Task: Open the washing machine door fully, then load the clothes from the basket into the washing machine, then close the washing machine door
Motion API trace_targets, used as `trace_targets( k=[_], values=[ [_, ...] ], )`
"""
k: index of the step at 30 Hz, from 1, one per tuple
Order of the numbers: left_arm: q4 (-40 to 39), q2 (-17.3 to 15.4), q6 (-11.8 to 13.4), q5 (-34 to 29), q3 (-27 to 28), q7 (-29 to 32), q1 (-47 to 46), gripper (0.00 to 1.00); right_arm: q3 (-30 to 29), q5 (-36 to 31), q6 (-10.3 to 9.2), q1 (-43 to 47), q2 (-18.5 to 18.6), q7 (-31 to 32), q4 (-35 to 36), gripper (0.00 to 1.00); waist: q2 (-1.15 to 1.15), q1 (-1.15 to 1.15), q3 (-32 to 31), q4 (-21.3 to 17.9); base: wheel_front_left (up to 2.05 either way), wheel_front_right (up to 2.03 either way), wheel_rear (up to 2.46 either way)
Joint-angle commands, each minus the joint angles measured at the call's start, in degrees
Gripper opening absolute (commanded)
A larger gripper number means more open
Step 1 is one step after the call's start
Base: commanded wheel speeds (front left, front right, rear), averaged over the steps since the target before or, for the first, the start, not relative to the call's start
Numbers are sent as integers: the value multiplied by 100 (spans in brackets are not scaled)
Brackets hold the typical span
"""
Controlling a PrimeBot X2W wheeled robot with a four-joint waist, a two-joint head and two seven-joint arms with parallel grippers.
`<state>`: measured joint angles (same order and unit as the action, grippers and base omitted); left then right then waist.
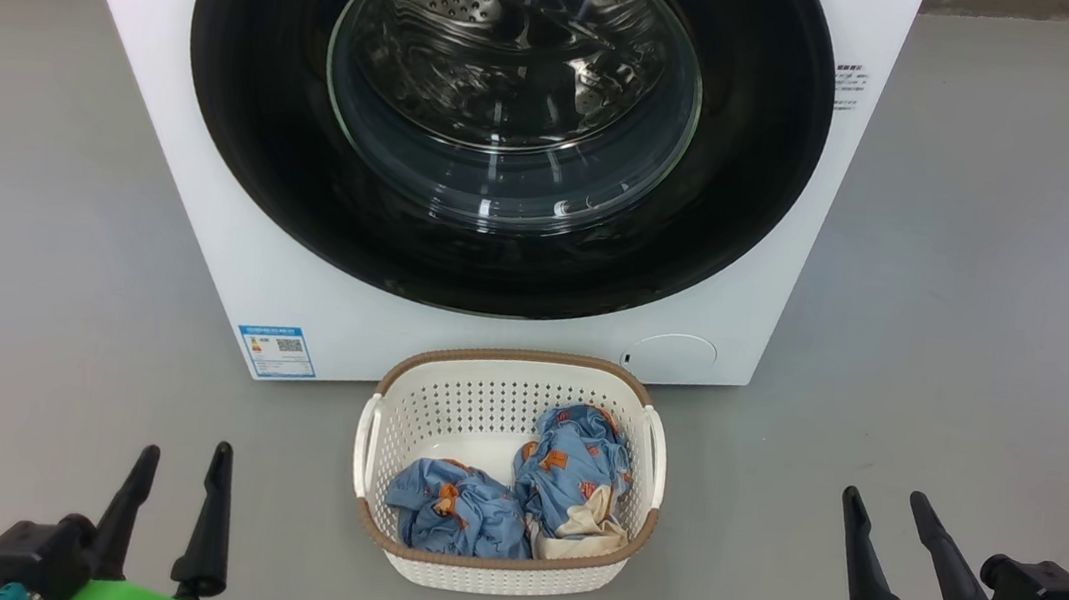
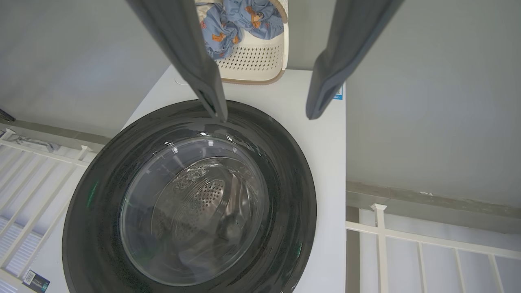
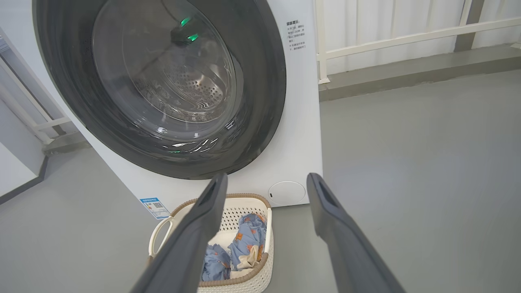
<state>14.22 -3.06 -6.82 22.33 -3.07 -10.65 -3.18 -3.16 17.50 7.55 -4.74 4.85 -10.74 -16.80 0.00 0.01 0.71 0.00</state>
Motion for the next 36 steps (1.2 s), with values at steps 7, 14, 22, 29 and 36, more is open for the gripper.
trace_targets(
  k=[7, 14, 22, 29, 36],
  values=[
    [-21, -106, -33, -582, 125, -197, -303, 100, 130, -618, -6, -256, 39, -192, 177, 100, 0, 0, 1, 0, 0, 0, 0],
    [42, -108, -27, -954, 130, -299, -341, 100, 149, -994, -6, -281, 49, -292, 181, 100, 0, 0, 9, 3, 0, 0, 0],
    [91, -101, -15, -1443, 128, -435, -376, 100, 161, -1476, -6, -302, 44, -426, 221, 100, 0, 0, 22, 3, 0, 0, 0],
    [136, -82, -9, -1389, 153, -435, -382, 100, 127, -1405, -6, -291, 15, -426, 236, 100, 0, 0, 27, 0, 0, 0, 0],
    [167, -70, 3, -1367, 164, -435, -384, 100, 113, -1375, -6, -284, 0, -426, 239, 100, 0, 0, 33, -10, 0, 0, 0]
  ],
)
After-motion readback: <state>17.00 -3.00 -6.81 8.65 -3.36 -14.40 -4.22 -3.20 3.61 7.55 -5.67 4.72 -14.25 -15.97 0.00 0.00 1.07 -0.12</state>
